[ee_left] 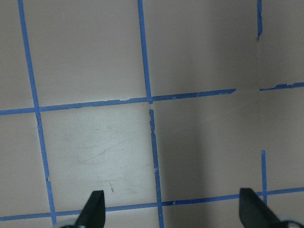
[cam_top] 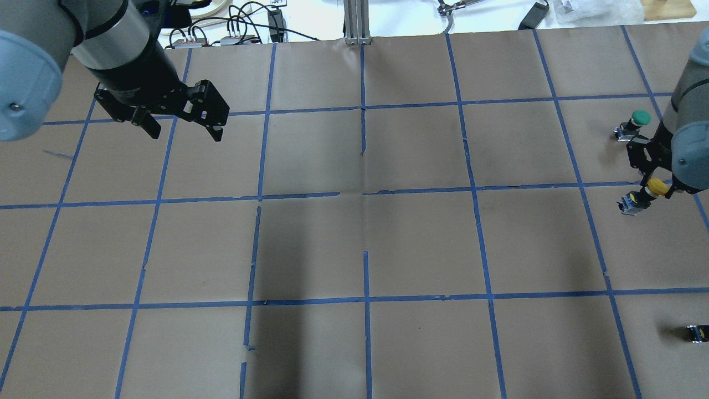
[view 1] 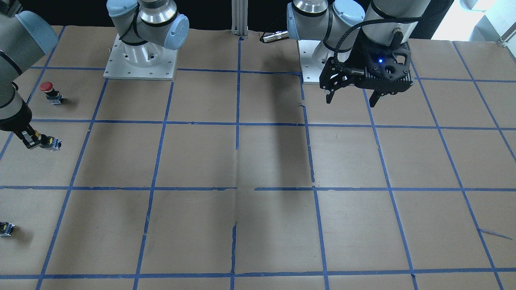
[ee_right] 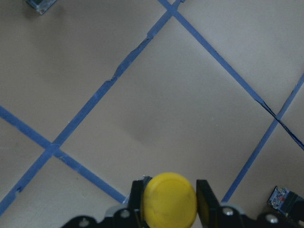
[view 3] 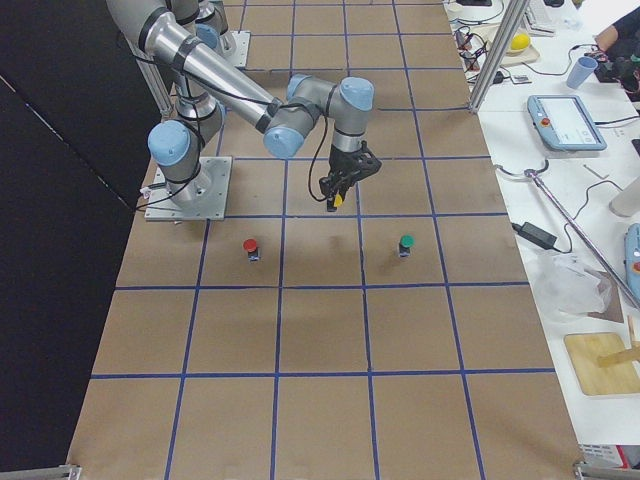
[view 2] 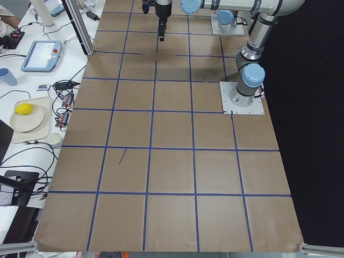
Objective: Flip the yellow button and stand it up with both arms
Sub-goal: 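Carry the yellow button with the right gripper beside the green button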
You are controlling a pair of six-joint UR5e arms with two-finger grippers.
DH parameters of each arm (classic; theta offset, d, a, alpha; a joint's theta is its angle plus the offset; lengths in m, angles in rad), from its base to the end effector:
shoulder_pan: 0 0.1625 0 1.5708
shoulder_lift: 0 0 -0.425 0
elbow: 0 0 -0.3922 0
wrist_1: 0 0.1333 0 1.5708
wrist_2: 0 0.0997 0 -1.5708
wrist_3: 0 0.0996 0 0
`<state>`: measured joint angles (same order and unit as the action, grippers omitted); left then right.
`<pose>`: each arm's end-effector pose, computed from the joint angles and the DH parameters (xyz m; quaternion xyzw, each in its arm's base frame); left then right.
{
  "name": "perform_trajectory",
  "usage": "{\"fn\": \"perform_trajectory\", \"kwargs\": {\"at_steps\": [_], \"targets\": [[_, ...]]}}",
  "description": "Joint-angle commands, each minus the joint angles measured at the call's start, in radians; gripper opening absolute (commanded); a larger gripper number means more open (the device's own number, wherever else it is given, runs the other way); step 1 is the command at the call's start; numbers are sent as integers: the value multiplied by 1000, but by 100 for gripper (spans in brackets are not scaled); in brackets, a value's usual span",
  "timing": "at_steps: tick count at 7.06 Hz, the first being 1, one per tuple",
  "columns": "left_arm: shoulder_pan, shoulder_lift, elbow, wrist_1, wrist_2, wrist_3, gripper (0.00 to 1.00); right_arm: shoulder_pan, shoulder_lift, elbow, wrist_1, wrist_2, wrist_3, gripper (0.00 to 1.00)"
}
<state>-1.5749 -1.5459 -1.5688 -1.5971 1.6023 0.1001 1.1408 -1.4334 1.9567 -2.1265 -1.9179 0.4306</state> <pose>-0.1321 -0.4807 0.4984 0.0521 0.9985 0.0005 0.0157 -0.1183 -0.4965 0.2971 -0.4134 -0.8939 0.0160 0.1727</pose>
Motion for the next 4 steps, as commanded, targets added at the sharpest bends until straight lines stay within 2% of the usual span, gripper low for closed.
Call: {"fn": "perform_trajectory", "kwargs": {"at_steps": [1,3,4], "targets": [[48,0,11,-83,25,20,99,-6,62,11,-88,-85,11,9],[145,-2,67,-63,-146,38,99,-45,93,11,-120,-104,10,11],[132,-5,58,-66,-139,32,99,-50,112,11,-162,-107,2,11]]}}
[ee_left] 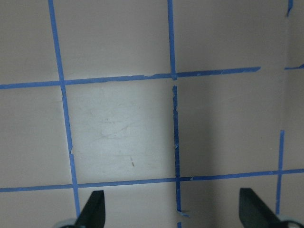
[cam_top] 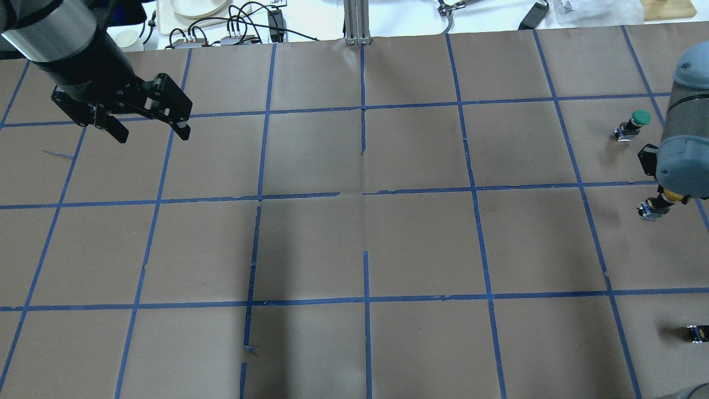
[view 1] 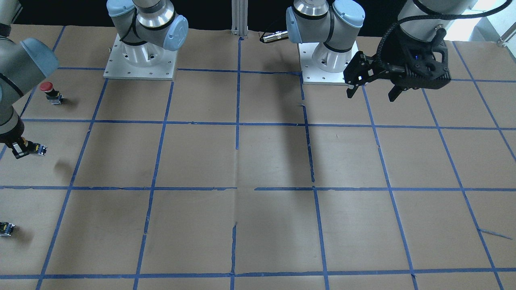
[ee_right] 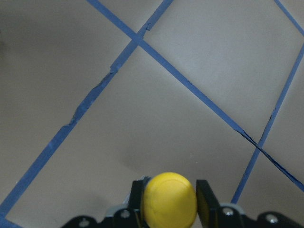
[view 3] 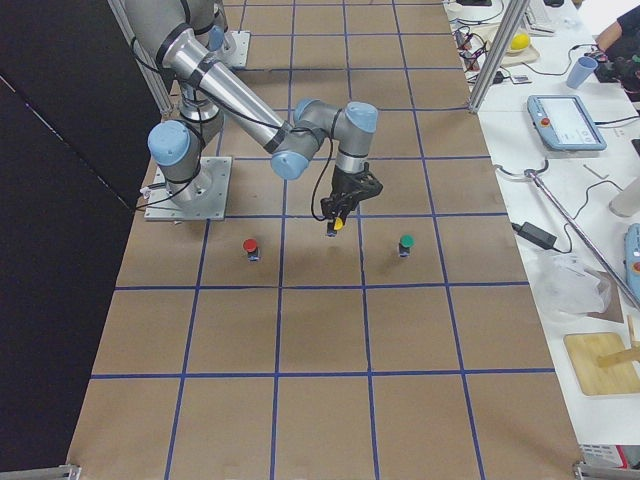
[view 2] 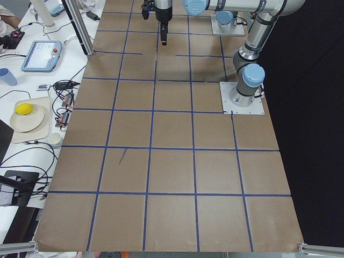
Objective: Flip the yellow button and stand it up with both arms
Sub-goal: 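Carry the yellow button with the right gripper beside the green button, then lower the yellow button upright onto the table with the right gripper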
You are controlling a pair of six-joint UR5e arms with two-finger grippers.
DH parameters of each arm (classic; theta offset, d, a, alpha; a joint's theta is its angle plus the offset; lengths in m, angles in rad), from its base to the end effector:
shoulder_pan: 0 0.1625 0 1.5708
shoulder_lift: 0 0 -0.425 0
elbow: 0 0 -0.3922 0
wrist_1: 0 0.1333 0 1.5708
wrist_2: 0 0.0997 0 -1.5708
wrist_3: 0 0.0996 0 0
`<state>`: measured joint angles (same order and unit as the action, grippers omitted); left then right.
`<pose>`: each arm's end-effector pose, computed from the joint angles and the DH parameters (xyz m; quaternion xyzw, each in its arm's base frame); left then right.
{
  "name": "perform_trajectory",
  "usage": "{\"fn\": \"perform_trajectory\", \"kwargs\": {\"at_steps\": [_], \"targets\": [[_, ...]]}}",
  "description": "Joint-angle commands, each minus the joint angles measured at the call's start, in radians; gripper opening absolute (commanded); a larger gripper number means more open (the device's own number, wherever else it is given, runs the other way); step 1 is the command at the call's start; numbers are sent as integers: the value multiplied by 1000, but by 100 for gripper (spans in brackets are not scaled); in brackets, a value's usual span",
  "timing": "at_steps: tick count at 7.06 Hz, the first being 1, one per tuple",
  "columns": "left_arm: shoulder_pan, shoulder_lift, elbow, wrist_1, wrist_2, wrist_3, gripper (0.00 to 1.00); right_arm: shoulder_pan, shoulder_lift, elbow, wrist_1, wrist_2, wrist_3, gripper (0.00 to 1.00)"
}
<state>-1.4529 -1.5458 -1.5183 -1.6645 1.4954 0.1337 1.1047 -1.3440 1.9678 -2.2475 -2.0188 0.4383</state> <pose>-0.0835 -0.4917 0.5168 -0.0076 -0.9992 -0.0033 0.0384 -0.1523 -0.5034 0.2631 -0.4312 -0.8741 0.0227 0.2224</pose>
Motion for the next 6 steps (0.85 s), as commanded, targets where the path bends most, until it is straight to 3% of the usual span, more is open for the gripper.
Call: {"fn": "perform_trajectory", "kwargs": {"at_steps": [1,2,6], "targets": [[6,4,3,-1,56,7,99,-14,48,0,-59,-18,0,11],[-7,-3,12,3,99,6,99,-14,58,0,-92,-26,-3,14],[-50,-13,24,-3,65,-9,99,-14,91,23,-109,-58,-6,19]]}}
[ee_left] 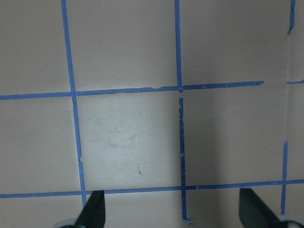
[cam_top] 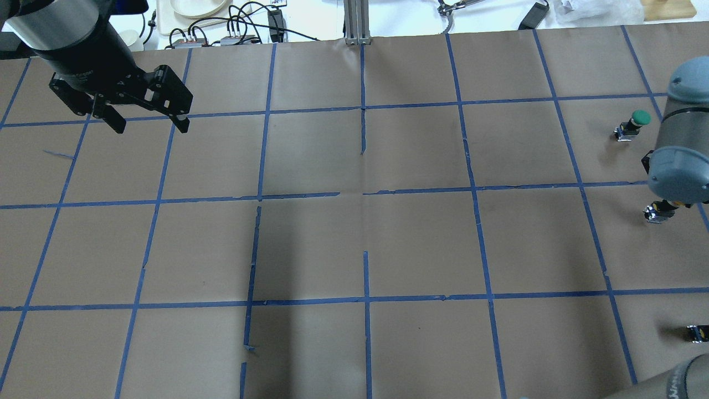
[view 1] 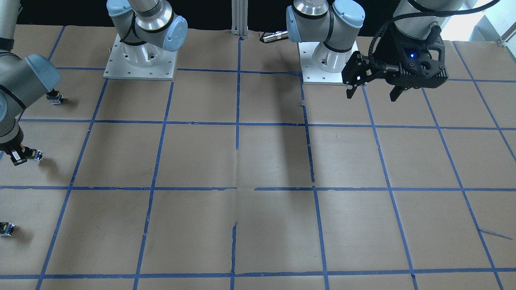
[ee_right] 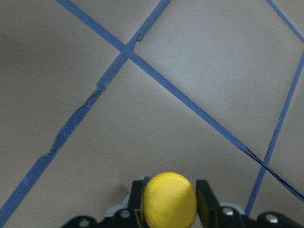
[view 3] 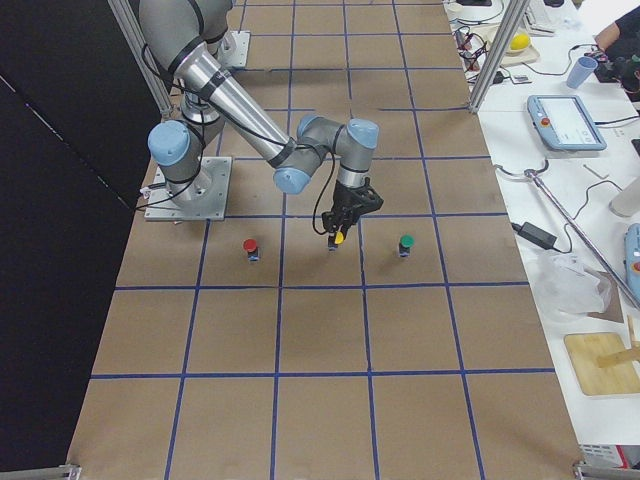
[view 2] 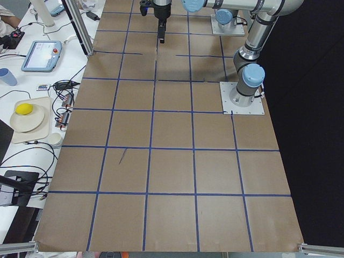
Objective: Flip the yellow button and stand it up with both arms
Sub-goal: 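Lower the yellow button upright onto the table with the right gripper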
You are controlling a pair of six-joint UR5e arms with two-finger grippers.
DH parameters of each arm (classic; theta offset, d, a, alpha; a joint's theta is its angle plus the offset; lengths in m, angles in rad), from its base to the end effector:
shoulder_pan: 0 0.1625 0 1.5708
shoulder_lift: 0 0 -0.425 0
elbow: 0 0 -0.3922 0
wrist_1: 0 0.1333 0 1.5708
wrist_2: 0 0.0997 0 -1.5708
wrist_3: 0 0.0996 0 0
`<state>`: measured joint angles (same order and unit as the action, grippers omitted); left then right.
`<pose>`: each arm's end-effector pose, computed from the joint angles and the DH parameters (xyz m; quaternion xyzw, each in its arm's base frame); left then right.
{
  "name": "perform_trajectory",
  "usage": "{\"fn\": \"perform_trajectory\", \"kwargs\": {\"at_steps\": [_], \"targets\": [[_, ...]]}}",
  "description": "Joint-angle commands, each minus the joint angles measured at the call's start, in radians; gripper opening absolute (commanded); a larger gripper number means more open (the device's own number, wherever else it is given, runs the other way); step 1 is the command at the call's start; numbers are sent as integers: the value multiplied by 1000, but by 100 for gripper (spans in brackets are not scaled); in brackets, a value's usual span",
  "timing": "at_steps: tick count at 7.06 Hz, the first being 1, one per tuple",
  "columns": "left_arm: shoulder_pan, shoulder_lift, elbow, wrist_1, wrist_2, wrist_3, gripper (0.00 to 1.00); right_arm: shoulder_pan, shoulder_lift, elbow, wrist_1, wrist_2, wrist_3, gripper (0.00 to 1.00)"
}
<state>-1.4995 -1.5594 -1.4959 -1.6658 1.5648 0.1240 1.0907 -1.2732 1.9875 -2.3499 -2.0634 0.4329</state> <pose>-0.0990 -0.4930 0.5208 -0.0263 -0.9996 -0.0040 0.0034 -0.1665 -0.5065 0.2308 -0.4344 -0.8666 0.0257 0.2444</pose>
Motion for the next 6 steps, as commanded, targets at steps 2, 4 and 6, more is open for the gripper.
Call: {"fn": "perform_trajectory", "kwargs": {"at_steps": [2,4,6], "targets": [[4,13,-21,3,-8,0,99,-2,31,4,-20,-38,-17,22],[5,13,-21,5,-34,-1,99,-2,20,4,-14,-38,-52,25],[8,13,-23,5,-32,0,99,-2,20,4,-12,-37,-56,44]]}}
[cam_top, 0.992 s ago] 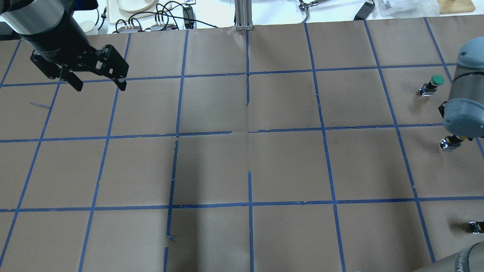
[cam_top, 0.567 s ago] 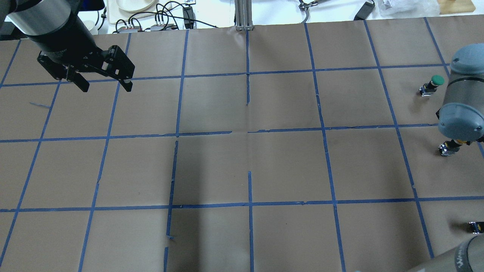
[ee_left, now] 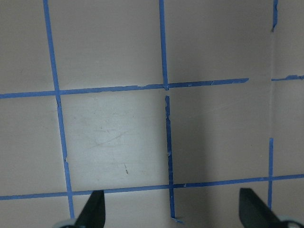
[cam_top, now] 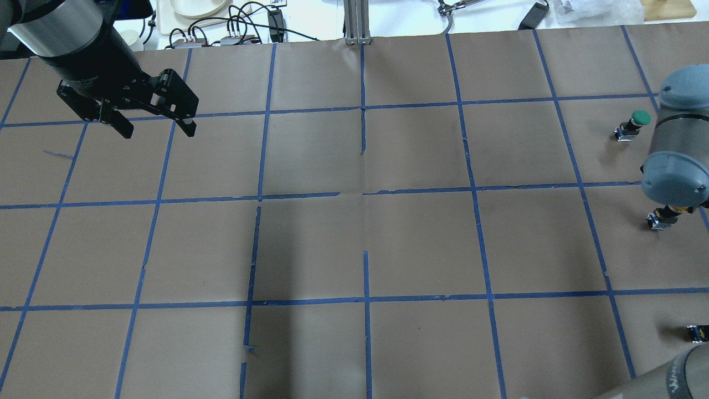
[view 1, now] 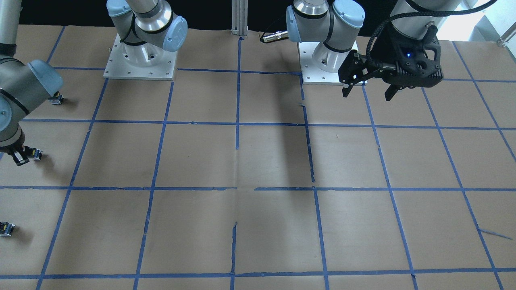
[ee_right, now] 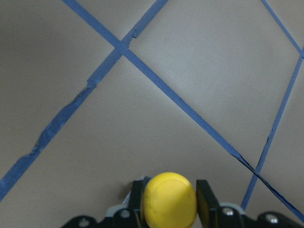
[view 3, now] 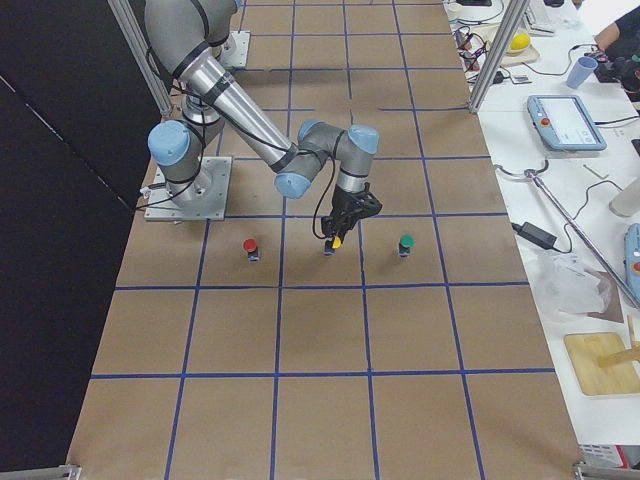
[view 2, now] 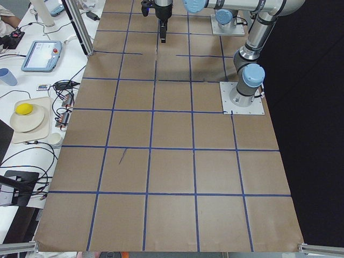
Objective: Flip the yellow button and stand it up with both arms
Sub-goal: 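Lower the yellow button upright onto the table with the right gripper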
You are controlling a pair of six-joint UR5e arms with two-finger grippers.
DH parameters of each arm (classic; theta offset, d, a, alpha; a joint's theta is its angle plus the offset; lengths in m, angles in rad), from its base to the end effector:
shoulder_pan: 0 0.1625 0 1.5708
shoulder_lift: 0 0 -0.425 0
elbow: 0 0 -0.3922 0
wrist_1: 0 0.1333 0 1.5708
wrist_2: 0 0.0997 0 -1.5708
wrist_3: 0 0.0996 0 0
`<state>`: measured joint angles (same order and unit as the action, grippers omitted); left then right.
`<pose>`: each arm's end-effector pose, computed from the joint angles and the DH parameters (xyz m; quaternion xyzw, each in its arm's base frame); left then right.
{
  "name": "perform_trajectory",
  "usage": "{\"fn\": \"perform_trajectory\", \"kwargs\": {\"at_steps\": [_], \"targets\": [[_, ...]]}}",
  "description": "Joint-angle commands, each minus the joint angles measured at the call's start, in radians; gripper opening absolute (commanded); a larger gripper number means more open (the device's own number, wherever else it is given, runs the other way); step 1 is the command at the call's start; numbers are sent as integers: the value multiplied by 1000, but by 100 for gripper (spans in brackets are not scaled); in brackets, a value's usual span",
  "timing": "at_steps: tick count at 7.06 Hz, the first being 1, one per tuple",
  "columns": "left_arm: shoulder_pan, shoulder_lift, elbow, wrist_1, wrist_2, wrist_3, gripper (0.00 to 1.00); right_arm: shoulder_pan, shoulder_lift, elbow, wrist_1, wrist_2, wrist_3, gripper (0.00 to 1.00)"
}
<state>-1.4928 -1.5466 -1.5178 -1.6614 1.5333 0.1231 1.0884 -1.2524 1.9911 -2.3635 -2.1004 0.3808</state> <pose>-0.0993 -0.4883 0.5168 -0.0224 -0.9996 -0.0048 0.0193 -0.1711 -0.5055 0.2216 -0.4100 -0.8734 0.0127 0.2626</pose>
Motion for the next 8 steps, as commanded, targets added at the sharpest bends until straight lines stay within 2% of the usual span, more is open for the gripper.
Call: {"fn": "perform_trajectory", "kwargs": {"at_steps": [1,3,4,5,6,8], "targets": [[2,0,-1,0,-1,1,99,1,1,2,-6,0,-20,68],[5,-1,-1,2,-1,3,99,1,2,2,-5,0,-22,78],[8,-1,-1,6,-1,4,99,1,-2,0,-2,2,-34,91],[9,-1,-1,6,-2,6,99,1,-4,-8,-3,8,-124,100],[9,-1,-1,6,-1,9,99,1,-31,-8,27,19,-143,100],[9,2,1,6,-2,9,99,4,-100,-75,201,153,-212,100]]}}
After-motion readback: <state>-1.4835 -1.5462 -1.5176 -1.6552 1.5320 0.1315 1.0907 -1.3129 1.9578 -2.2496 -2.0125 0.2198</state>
